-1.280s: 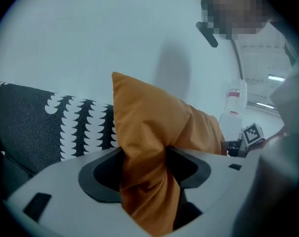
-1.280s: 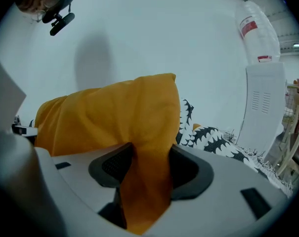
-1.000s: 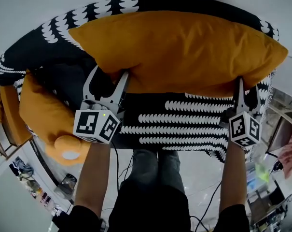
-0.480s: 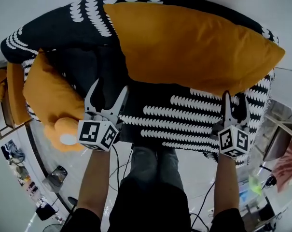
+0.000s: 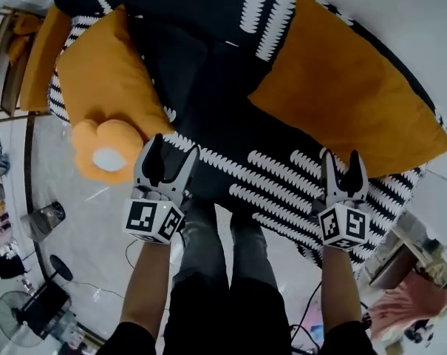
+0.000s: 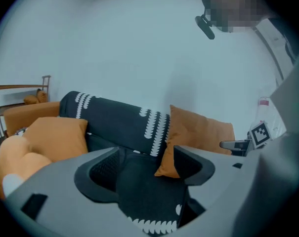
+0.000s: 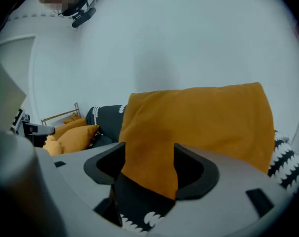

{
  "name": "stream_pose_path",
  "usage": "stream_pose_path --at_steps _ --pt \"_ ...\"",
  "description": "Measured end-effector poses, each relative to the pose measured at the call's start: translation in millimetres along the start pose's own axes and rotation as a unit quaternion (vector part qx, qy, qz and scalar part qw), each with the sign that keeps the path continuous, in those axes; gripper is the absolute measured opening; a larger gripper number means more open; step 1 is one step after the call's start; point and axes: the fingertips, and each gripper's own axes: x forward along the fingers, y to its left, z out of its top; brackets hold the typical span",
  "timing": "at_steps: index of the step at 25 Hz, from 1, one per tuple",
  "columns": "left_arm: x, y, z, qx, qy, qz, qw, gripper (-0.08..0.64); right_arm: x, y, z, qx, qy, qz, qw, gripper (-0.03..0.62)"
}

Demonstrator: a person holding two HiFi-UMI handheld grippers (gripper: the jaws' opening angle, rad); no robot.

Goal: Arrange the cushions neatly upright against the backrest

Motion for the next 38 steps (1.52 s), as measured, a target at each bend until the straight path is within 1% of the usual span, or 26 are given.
stream_pose_path --at_steps 2,5,7,9,11,15,19,22,25,27,31,35,38 --pt "-24.0 34.3 -9.4 -0.019 -0.003 0.031 0.9993 0.354 25.4 49.2 -15.5 -0.009 0.022 0.041 0.999 0.319" --pt "-67.3 102.6 -27.9 -0.046 0.001 0.074 0.9962 0.354 56.9 153.0 -45.7 -0.032 0.06 0.111 0.992 0.321" --pt "-93.7 132.0 -39.3 -0.057 0.003 0.1 0.9934 0.354 65.9 209.4 -58.2 -0.049 0.075 0.16 0.983 0.321" --pt "-116.8 152.5 -47.6 -0.057 0.004 0.119 0.9913 0.354 68.9 254.3 -66.7 -0.068 0.086 0.201 0.973 0.321" --pt "-139.1 176.5 -55.8 -0.057 0.008 0.134 0.9893 0.354 69.2 296.4 -73.3 -0.085 0.095 0.233 0.964 0.321" --pt "-177.8 226.4 -65.8 -0.085 0.003 0.175 0.9809 0.354 80.5 369.4 -80.6 -0.122 0.108 0.284 0.945 0.321" --pt "-198.3 274.2 -69.8 -0.086 0.01 0.189 0.9781 0.354 103.0 431.0 -84.7 -0.147 0.112 0.306 0.934 0.321" --pt "-206.5 314.4 -82.2 -0.103 0.028 0.197 0.9746 0.354 115.7 476.6 -93.3 -0.163 0.132 0.321 0.923 0.347" --pt "-204.6 348.2 -100.6 -0.125 0.051 0.191 0.9722 0.354 127.5 512.0 -107.1 -0.177 0.153 0.329 0.915 0.361" --pt "-198.7 361.5 -113.6 -0.138 0.065 0.184 0.971 0.354 137.5 522.5 -116.3 -0.188 0.166 0.326 0.912 0.375" --pt "-185.1 379.5 -135.0 -0.143 0.095 0.164 0.9714 0.356 153.3 530.1 -135.9 -0.204 0.195 0.309 0.908 0.404" --pt "-183.2 399.4 -150.3 -0.159 0.122 0.15 0.968 0.366 157.9 540.5 -157.5 -0.224 0.226 0.295 0.901 0.417" --pt "-175.3 402.1 -154.1 -0.165 0.135 0.138 0.9673 0.371 162.4 541.8 -159.3 -0.218 0.229 0.29 0.903 0.417"
